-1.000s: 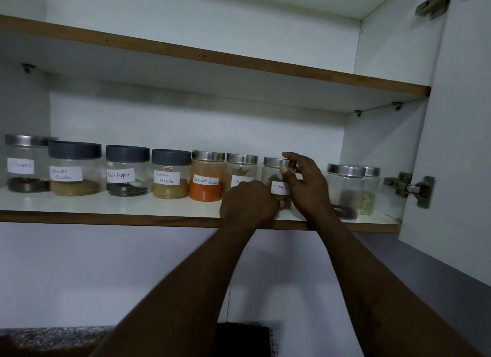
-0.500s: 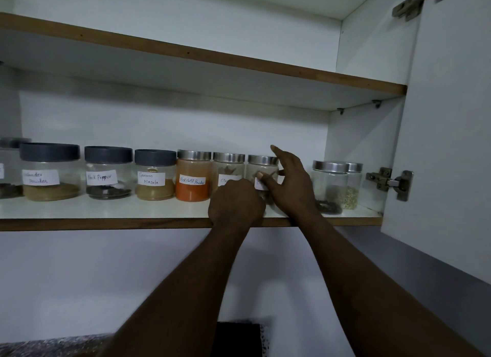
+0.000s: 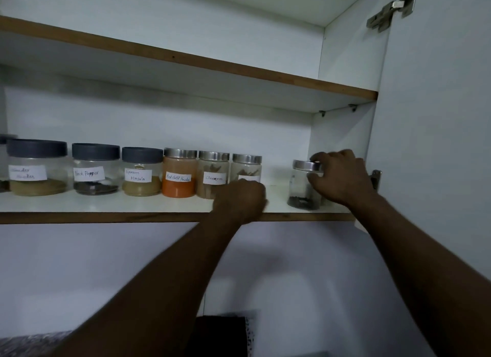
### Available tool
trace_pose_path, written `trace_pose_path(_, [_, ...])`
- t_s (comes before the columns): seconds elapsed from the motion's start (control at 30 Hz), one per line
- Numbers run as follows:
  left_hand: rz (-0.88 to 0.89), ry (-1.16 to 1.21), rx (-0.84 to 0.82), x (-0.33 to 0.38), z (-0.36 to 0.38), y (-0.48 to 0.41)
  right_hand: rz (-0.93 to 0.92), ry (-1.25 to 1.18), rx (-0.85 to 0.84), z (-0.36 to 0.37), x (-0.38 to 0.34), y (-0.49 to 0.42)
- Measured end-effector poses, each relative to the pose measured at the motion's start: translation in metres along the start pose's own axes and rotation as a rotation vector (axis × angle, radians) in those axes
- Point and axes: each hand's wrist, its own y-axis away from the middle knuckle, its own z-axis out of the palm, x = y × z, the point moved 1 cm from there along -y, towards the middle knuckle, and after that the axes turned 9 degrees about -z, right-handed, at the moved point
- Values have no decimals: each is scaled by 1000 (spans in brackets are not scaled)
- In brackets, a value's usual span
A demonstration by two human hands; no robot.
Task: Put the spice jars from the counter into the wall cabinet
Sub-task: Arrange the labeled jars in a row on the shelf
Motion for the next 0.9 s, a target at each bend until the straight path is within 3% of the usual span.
trace_pose_path(0.17, [11, 172, -127, 42, 21, -16, -29, -177, 110, 21, 4, 7])
trace_pose_path(0.57, [-135, 305, -18, 40, 24, -19, -38, -265, 244, 43, -17, -20])
trace_pose_path(0.9, [-183, 353, -52, 37, 27, -22, -57, -324, 120, 36, -29, -30])
